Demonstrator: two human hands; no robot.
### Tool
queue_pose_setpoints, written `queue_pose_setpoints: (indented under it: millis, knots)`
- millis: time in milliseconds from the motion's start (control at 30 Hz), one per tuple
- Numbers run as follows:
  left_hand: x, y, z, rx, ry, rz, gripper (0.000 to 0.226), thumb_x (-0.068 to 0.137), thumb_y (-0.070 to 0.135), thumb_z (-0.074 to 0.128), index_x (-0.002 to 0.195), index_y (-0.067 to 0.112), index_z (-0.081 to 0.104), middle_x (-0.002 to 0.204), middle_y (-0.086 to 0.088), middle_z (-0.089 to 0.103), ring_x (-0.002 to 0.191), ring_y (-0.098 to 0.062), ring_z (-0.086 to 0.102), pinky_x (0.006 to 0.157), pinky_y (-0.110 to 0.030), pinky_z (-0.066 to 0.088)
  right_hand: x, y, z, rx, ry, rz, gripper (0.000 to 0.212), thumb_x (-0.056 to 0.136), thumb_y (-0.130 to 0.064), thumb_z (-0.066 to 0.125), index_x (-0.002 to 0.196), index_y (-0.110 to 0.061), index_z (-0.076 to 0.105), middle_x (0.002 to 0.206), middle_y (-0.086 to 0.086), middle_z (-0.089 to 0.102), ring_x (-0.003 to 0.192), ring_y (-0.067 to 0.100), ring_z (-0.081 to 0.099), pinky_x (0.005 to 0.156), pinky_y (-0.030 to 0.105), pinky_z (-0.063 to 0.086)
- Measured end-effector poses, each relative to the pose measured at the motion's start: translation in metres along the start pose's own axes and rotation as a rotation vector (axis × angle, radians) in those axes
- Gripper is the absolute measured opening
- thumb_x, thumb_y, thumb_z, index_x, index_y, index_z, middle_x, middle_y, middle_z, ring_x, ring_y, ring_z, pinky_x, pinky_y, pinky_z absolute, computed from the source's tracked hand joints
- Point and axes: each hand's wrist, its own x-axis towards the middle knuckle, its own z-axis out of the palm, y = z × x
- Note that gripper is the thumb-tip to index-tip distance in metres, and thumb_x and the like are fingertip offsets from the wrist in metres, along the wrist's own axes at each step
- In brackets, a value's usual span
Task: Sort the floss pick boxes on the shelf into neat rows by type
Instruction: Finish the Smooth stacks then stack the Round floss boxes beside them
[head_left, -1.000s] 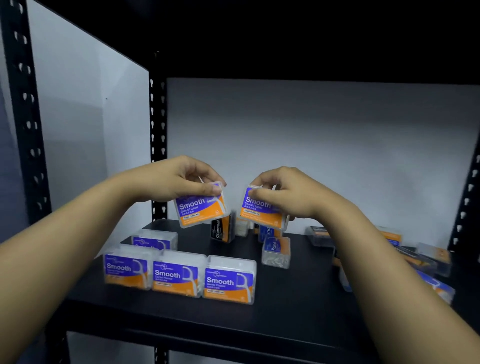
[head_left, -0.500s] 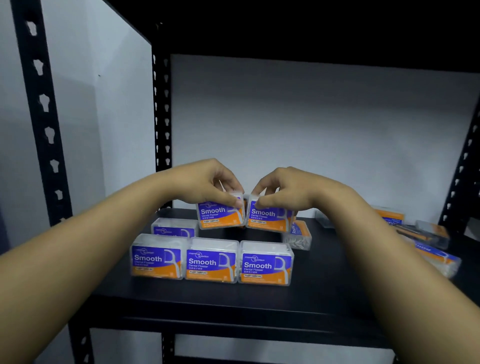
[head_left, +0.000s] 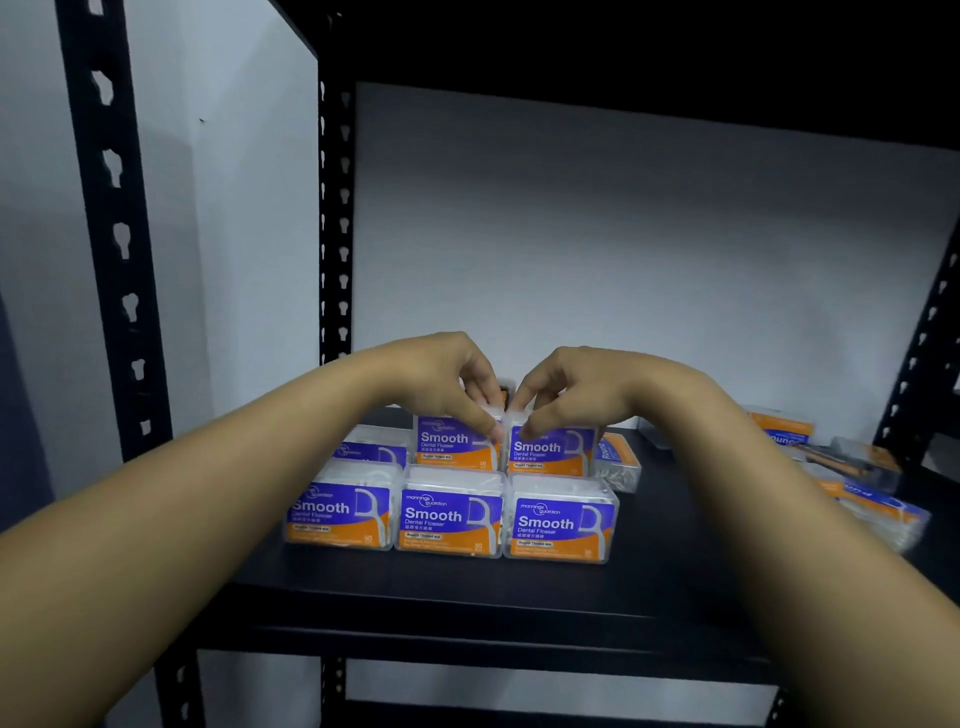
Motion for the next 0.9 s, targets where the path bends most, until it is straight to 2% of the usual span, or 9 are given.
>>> queue_pose_setpoints:
  millis: [200, 367, 500, 600, 733, 800, 900]
  knots:
    - [0.001, -0.005, 0.012, -0.010, -0.038, -0.028, 0.038, 0.078, 0.039, 0.083, 0.111, 0.023, 0.073, 0.103, 0.009, 0.077, 0.089, -0.009, 0.074, 0.065, -0.017, 0.056, 0.007, -0.001, 0.011, 0.026, -0.054, 0.031, 0.027, 0.089, -0.034, 0.078, 0.115, -0.032, 0.071, 0.108, -0.004, 0.076, 0.100, 0.019, 0.074, 0.085, 0.043, 0.064]
    - [0.004, -0.008, 0.020, 0.014, -0.081, -0.058, 0.038, 0.076, 0.039, 0.084, 0.108, 0.022, 0.073, 0.097, 0.009, 0.078, 0.089, -0.011, 0.075, 0.079, -0.027, 0.062, 0.009, 0.004, 0.018, 0.068, -0.091, 0.050, 0.031, 0.089, -0.030, 0.078, 0.119, -0.025, 0.070, 0.105, -0.001, 0.076, 0.099, 0.022, 0.075, 0.080, 0.042, 0.065]
    - [0.000, -0.007, 0.020, -0.003, -0.073, -0.071, 0.040, 0.077, 0.040, 0.083, 0.112, 0.022, 0.072, 0.098, 0.008, 0.078, 0.088, -0.010, 0.074, 0.076, -0.025, 0.060, 0.008, 0.007, 0.021, 0.100, -0.088, 0.049, 0.033, 0.088, -0.032, 0.079, 0.119, -0.026, 0.071, 0.104, -0.001, 0.078, 0.097, 0.022, 0.076, 0.075, 0.039, 0.066]
    - [-0.010, -0.004, 0.014, 0.034, 0.020, -0.074, 0.038, 0.083, 0.048, 0.075, 0.113, 0.026, 0.071, 0.104, 0.010, 0.075, 0.094, -0.009, 0.070, 0.077, -0.024, 0.056, 0.005, 0.008, 0.022, 0.042, -0.056, 0.022, 0.039, 0.087, -0.040, 0.078, 0.124, -0.031, 0.068, 0.106, -0.006, 0.077, 0.099, 0.018, 0.075, 0.087, 0.040, 0.063]
    - [-0.041, -0.008, 0.007, 0.083, 0.231, -0.066, 0.032, 0.092, 0.052, 0.061, 0.114, 0.031, 0.071, 0.110, 0.014, 0.070, 0.092, -0.003, 0.064, 0.080, -0.027, 0.054, -0.008, 0.010, 0.026, 0.060, 0.135, -0.031, 0.047, 0.089, -0.054, 0.070, 0.133, -0.039, 0.062, 0.114, -0.011, 0.071, 0.108, 0.015, 0.067, 0.097, 0.039, 0.055]
    - [-0.058, -0.017, 0.007, 0.095, 0.253, -0.096, 0.033, 0.093, 0.052, 0.060, 0.119, 0.035, 0.068, 0.117, 0.015, 0.068, 0.098, -0.003, 0.064, 0.087, -0.030, 0.055, -0.015, 0.008, 0.031, 0.093, 0.212, -0.055, 0.046, 0.092, -0.059, 0.064, 0.134, -0.039, 0.061, 0.120, -0.008, 0.069, 0.112, 0.017, 0.064, 0.099, 0.042, 0.054]
    - [-0.077, -0.027, 0.011, 0.104, 0.246, -0.143, 0.042, 0.094, 0.053, 0.057, 0.133, 0.038, 0.061, 0.131, 0.011, 0.065, 0.112, -0.008, 0.062, 0.096, -0.033, 0.054, -0.024, 0.002, 0.039, 0.094, 0.206, -0.048, 0.051, 0.094, -0.064, 0.056, 0.139, -0.039, 0.056, 0.130, -0.005, 0.066, 0.115, 0.018, 0.063, 0.100, 0.043, 0.054]
